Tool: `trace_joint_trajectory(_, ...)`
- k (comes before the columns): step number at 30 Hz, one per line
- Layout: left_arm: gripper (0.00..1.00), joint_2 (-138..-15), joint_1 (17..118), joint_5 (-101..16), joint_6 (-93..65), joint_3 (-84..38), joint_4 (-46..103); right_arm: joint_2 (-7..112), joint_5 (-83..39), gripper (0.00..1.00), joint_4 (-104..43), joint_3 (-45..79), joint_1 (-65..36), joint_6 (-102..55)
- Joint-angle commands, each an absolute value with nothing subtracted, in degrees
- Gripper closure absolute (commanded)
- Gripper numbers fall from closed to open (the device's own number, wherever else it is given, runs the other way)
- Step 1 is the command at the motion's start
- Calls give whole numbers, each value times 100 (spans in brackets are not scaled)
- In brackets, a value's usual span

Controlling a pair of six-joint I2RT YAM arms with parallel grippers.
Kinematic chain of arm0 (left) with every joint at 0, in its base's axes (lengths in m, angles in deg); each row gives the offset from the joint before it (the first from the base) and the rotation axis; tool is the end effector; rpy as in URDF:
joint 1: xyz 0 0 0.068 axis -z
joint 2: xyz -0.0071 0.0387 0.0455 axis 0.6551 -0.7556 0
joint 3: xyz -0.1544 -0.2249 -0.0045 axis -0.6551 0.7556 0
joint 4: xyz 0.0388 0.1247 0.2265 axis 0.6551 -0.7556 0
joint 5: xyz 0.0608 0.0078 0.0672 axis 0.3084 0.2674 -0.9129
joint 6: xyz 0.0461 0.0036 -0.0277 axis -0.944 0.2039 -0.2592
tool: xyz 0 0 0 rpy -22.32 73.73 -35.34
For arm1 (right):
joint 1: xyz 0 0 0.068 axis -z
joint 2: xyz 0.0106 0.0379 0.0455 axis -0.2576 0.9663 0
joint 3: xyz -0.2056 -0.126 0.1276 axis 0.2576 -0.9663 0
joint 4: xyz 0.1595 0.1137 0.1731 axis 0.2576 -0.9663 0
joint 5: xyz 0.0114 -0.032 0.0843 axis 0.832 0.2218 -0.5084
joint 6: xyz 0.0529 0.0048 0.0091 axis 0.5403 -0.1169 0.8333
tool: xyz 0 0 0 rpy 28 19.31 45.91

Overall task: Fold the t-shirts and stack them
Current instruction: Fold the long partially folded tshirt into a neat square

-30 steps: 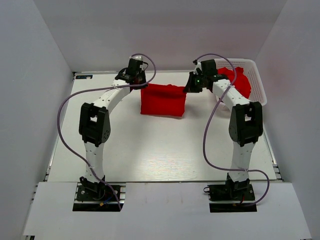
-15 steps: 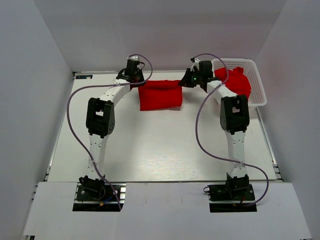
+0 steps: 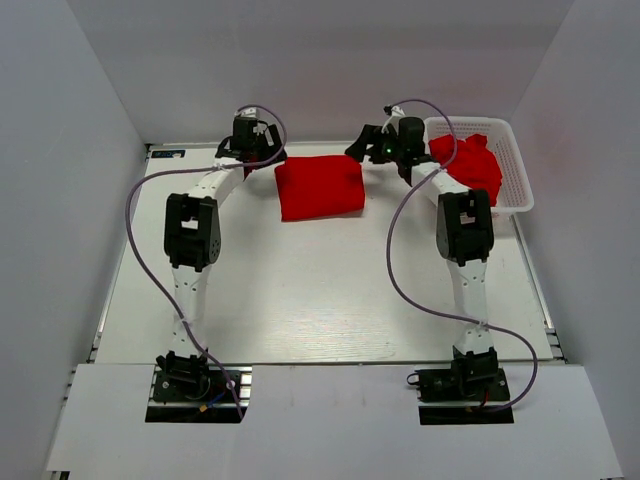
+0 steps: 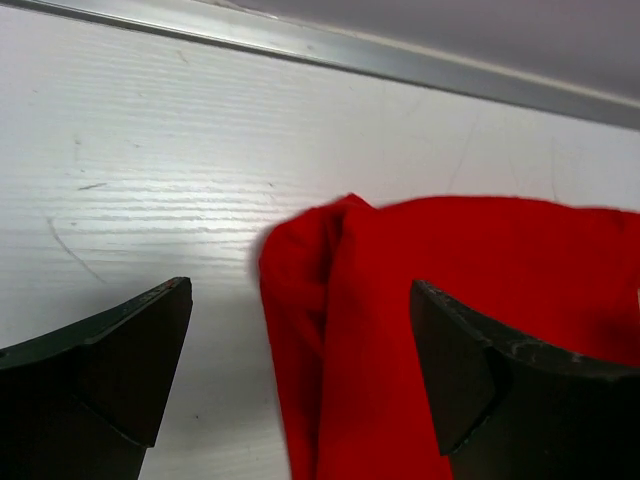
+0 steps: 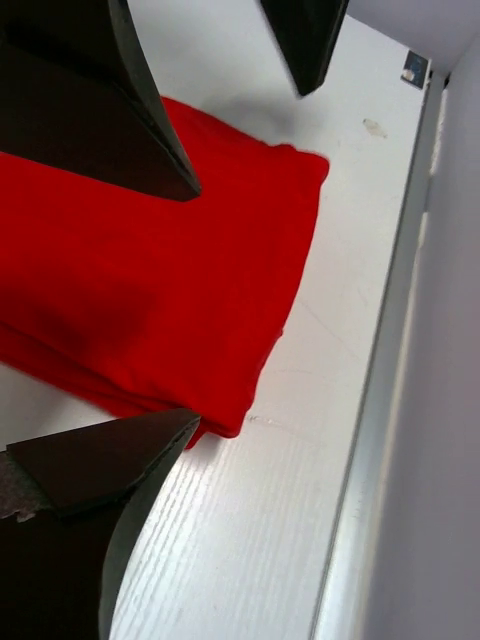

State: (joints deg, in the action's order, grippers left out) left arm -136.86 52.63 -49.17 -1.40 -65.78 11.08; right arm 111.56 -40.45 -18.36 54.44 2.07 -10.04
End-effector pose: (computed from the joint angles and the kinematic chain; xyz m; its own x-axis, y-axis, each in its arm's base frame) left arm 0.5370 -0.1121 0.2015 -0.6151 -0.2875 -0.7342 -0.0303 0.9391 -0.3423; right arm 0.5527 0.1421 0.1922 -0.4621 0.2117 -0.8612 -0.4791 0.7576 0.4433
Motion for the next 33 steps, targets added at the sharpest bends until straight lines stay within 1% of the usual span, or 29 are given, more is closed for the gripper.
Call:
trace_joint_trajectory(1, 0, -13150, 5410, -4338, -639, -6318, 1172, 10373, -3921, 10, -1772, 5158, 236, -1422)
trace_joint_trajectory(3, 0, -13150, 5472, -4276, -902, -6317, 926, 10075, -3877, 10, -2027, 4990, 227, -1484)
trace_joint_trajectory(5, 0, -13220, 5472, -4048, -973, -6317, 873, 9890, -3764, 10, -2046, 4472, 219, -1555)
trace_joint_trajectory(6, 0, -13273, 5472, -4047, -974, -6317, 821, 9567, -3755, 10, -2002, 4340, 236, -1590)
trace_joint_trajectory(7, 0, -13273, 5472, -4230, -974, -6317, 759, 9459, -3676, 10, -1950, 3903, 236, -1633)
trace_joint_trajectory(10, 0, -13326, 5525, -4354, -974, -6195, 767, 8888, -3588, 10, -1809, 3181, 236, -1757)
trace_joint_trajectory(12, 0, -13448, 5525, -4354, -974, -6194, 767, 8493, -3613, 10, -1809, 2960, 253, -1810)
trace_joint_trajectory(13, 5, -13588, 5525, -4294, -1035, -6290, 767, 8309, -3710, 10, -1687, 2558, 280, -1871)
trace_joint_trajectory(15, 8, -13764, 5525, -4354, -1158, -6431, 619, 8115, -3658, 10, -1555, 2118, 289, -1897)
trace_joint_trajectory(16, 13, -13826, 5525, -4354, -1158, -6432, 618, 7774, -3562, 10, -1423, 1793, 271, -1915)
trace_joint_trajectory(18, 14, -13897, 5525, -4434, -1219, -6432, 618, 7596, -3465, 10, -1230, 1325, 262, -1941)
trace_joint_trajectory(19, 21, -13897, 5525, -4434, -1220, -6362, 687, 7308, -3395, 10, -1168, 1098, 280, -1907)
trace_joint_trajectory(21, 22, -13949, 5577, -4503, -1282, -6309, 741, 7078, -3324, 10, -1088, 824, 280, -1915)
trace_joint_trajectory(22, 25, -13950, 5578, -4556, -1334, -6308, 828, 6963, -3254, 10, -1097, 684, 280, -1915)
trace_joint_trajectory(24, 25, -14186, 5578, -4635, -1413, -6466, 742, 6761, -3210, 10, -1097, 481, 271, -1941)
trace_joint_trajectory(25, 29, -14248, 5630, -4557, -1561, -6606, 741, 6656, -3096, 10, -1079, 393, 280, -1933)
trace_joint_trajectory(27, 31, -14362, 5631, -4268, -1641, -6668, 828, 6436, -2973, 10, -1088, 252, 280, -1950)
trace_joint_trajectory(28, 34, -14363, 5631, -4145, -1720, -6669, 890, 6435, -2877, 10, -1062, 164, 289, -1959)
trace_joint_trajectory(31, 53, -14363, 5683, -4056, -1905, -6607, 1074, 6207, -2604, 10, -912, -116, 289, -2047)
trace_joint_trajectory(32, 72, -14293, 5683, -4056, -1975, -6607, 1075, 6180, -2429, 10, -903, -205, 297, -2064)
trace_joint_trajectory(33, 82, -14232, 5683, -4056, -2054, -6555, 1075, 6154, -2393, 10, -929, -258, 315, -2073)
